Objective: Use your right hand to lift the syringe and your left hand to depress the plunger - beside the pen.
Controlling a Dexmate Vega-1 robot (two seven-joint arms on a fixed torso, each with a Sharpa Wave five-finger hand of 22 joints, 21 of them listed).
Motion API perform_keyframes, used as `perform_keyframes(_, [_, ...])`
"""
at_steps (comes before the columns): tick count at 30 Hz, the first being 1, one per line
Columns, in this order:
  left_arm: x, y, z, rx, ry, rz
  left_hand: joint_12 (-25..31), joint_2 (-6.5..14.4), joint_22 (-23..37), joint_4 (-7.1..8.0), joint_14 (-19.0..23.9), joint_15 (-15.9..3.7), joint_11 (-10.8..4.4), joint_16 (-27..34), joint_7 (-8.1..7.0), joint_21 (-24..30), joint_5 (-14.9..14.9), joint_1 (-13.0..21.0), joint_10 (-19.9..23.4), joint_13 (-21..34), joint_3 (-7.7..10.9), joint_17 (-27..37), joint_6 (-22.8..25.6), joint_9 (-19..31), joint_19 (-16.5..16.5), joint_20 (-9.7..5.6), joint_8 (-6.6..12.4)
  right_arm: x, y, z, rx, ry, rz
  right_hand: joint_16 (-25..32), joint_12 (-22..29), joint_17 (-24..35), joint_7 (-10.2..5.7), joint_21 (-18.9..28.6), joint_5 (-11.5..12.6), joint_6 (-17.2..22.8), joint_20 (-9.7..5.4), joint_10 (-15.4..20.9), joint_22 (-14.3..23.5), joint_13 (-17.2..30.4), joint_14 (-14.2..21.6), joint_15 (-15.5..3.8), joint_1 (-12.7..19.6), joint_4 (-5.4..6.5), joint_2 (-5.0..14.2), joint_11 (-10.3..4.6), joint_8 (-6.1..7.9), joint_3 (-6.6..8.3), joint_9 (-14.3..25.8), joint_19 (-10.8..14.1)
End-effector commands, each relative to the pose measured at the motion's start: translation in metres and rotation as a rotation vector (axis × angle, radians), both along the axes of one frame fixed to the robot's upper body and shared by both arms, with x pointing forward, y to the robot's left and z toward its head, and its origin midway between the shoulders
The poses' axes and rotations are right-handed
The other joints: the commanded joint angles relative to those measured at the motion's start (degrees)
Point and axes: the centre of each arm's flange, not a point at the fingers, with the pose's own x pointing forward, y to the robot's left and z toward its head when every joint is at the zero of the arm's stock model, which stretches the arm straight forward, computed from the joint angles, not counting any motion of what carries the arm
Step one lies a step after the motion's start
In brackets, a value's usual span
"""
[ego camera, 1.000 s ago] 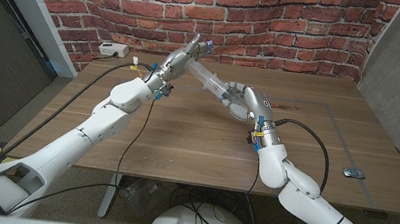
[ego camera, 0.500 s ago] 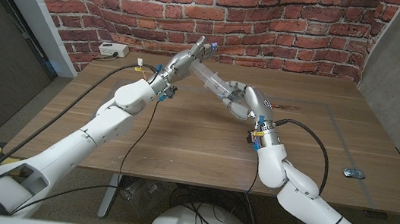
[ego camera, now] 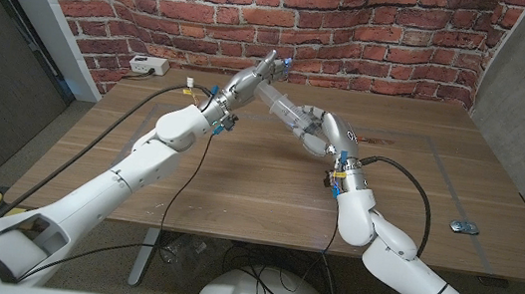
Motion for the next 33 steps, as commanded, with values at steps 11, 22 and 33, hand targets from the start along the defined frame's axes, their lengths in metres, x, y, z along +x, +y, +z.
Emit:
perform_keyframes(11, [0.003,-0.021,-0.008,0.023,0.024,-0.044,0.2,0.3,0.2,0.23,-0.1,-0.16,-0.03,-0.1,-0.25,0.0,-0.3,0.2,-0.1,0.2,0.01,0.2,0.1,0.2,-0.5,0.07,-0.16,0.005,0.001,0.006,0.012,-0.008,-0.001,-0.1,-0.2,0.2,-7.46,0.7,0.3,8.2,-5.53,4.3,0.1,0.1,1.0,-4.33,8.2,3.38,8.65,-3.89,0.29,3.87,0.2,-0.6])
perform_keyframes(22, [0.005,-0.031,-0.010,0.035,0.033,-0.070,0.2,0.3,0.2,0.24,-0.1,-0.17,-0.05,-0.1,-0.32,0.0,-0.3,0.2,-0.1,0.2,0.02,0.2,0.1,0.2,-0.6,0.11,-0.17,0.003,0.000,0.008,0.005,-0.015,-0.001,-0.1,-0.2,0.2,-7.57,1.0,0.3,8.2,-5.54,4.5,0.0,0.1,1.0,-4.31,8.2,3.35,8.64,-3.80,0.25,3.89,0.3,-0.7])
perform_keyframes(33, [0.005,-0.041,-0.011,0.053,0.035,-0.087,0.2,0.4,0.2,0.26,-0.1,-0.24,-0.01,0.0,-0.36,0.1,-0.4,0.2,-0.2,0.2,0.02,0.2,0.1,0.2,-0.6,0.15,-0.17,0.001,-0.003,0.007,0.011,-0.016,-0.010,-0.1,-0.2,0.2,-7.52,1.3,0.3,8.2,-5.55,4.4,0.0,0.1,1.0,-4.31,8.1,3.33,8.65,-3.86,0.23,3.91,0.3,-0.8])
